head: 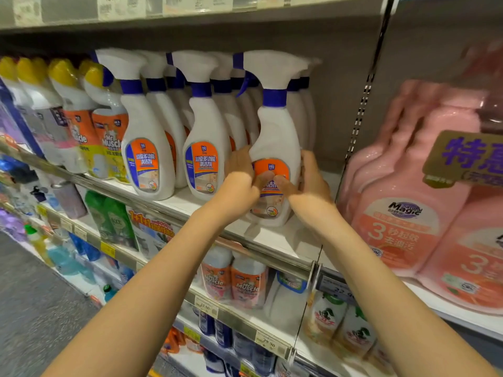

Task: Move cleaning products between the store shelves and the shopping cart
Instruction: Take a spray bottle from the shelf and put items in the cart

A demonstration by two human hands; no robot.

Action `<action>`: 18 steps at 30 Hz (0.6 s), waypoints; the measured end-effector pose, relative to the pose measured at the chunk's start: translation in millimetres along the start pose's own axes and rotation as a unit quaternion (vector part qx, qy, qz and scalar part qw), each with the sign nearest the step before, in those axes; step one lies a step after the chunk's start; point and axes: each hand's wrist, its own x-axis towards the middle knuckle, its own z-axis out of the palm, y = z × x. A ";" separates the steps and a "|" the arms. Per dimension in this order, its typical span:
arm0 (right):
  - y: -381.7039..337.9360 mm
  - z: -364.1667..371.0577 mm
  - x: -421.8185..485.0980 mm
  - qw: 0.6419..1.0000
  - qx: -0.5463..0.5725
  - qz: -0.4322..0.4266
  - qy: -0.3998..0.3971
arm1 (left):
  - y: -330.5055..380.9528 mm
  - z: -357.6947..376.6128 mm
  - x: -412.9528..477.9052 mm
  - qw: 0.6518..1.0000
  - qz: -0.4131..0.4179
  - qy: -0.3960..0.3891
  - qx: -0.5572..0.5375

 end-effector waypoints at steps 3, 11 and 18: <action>-0.1 4.1 11.6 0.999 -0.028 0.000 0.022 | -4.2 6.3 18.2 0.999 -0.015 0.004 -0.032; 7.5 12.0 34.8 0.999 -0.013 -0.010 0.050 | -10.4 17.2 46.8 0.997 -0.024 -0.006 -0.077; 19.5 18.6 51.5 0.996 0.000 -0.011 0.085 | -16.3 24.8 59.5 0.997 -0.007 0.009 -0.079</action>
